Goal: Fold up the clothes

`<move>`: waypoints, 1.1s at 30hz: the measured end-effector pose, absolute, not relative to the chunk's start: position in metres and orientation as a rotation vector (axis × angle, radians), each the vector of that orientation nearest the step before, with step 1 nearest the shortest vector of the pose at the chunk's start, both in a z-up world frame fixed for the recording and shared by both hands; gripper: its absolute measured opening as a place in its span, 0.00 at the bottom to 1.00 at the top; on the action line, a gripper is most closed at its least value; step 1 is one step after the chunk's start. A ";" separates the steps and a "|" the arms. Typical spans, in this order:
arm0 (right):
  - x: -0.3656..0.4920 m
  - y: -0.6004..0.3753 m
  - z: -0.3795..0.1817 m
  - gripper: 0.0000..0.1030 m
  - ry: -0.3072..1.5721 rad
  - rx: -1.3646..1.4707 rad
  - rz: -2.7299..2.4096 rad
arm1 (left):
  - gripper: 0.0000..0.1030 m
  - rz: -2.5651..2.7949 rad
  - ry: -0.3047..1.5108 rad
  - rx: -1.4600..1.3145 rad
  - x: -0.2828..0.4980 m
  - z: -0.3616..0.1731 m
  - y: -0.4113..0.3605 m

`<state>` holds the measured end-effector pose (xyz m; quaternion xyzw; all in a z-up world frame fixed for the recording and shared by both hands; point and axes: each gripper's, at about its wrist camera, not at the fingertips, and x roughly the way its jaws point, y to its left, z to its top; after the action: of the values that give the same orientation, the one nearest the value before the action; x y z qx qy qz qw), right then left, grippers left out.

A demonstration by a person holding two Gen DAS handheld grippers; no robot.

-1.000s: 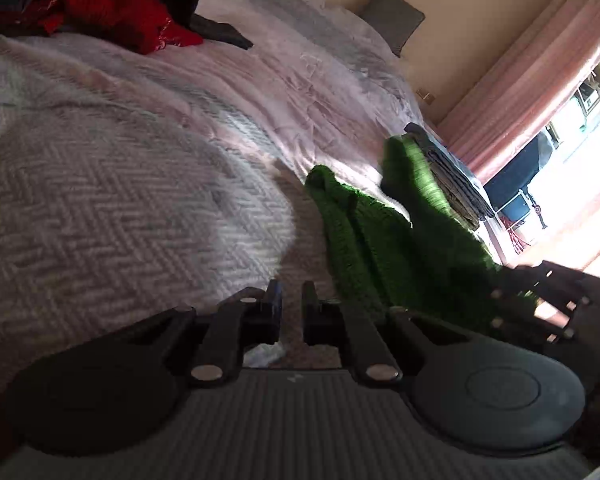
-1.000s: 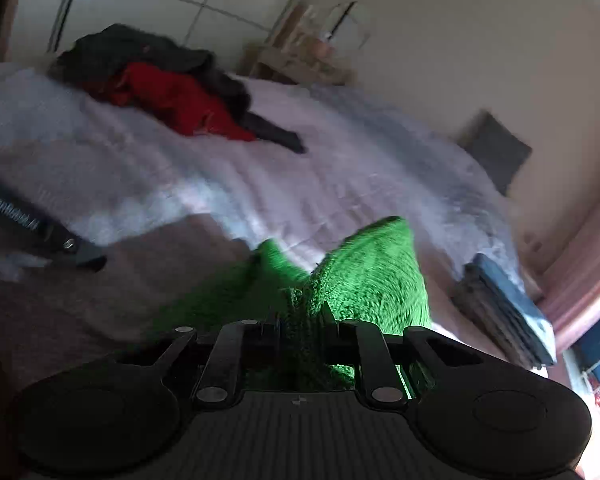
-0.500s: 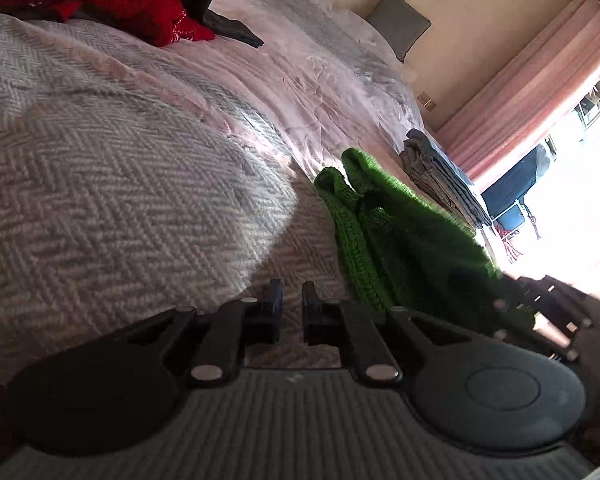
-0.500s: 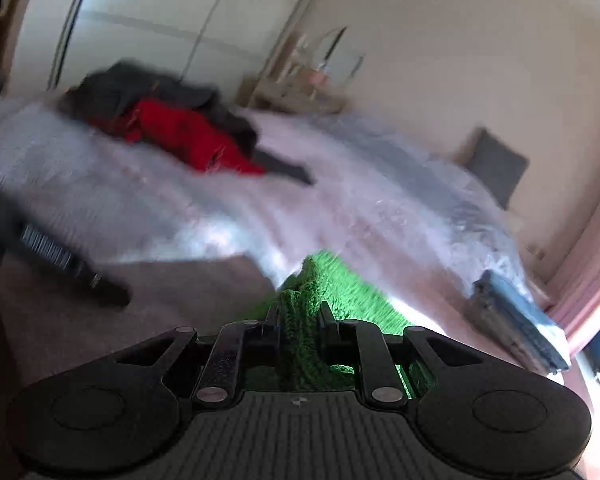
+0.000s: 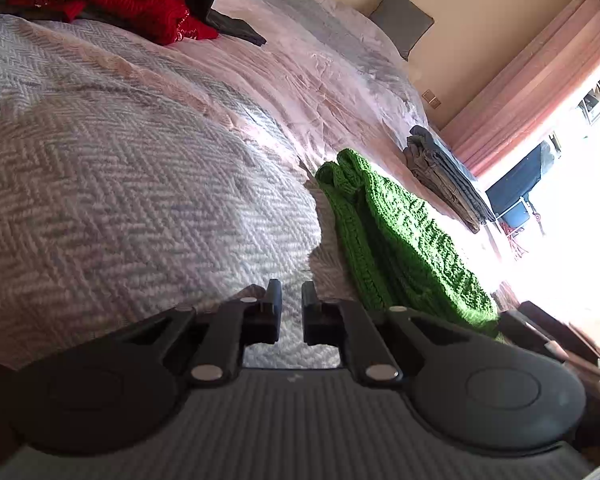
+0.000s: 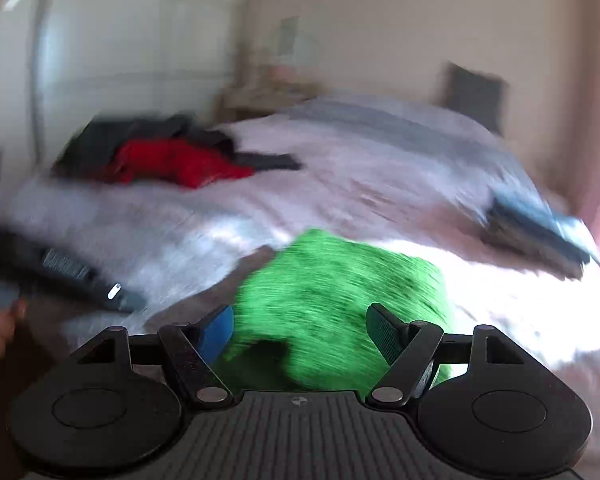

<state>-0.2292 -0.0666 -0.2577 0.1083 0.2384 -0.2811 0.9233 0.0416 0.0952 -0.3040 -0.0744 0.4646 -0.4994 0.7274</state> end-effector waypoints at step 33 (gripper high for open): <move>-0.334 -0.412 -0.268 0.25 0.764 0.675 -0.378 | 0.10 -1.243 1.077 -0.062 0.003 -0.287 -0.009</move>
<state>-0.3338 -0.4122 -0.2681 0.3209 0.3636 -0.1798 0.8559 0.0028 -0.0086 -0.2869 -0.0278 0.4799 -0.5536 0.6800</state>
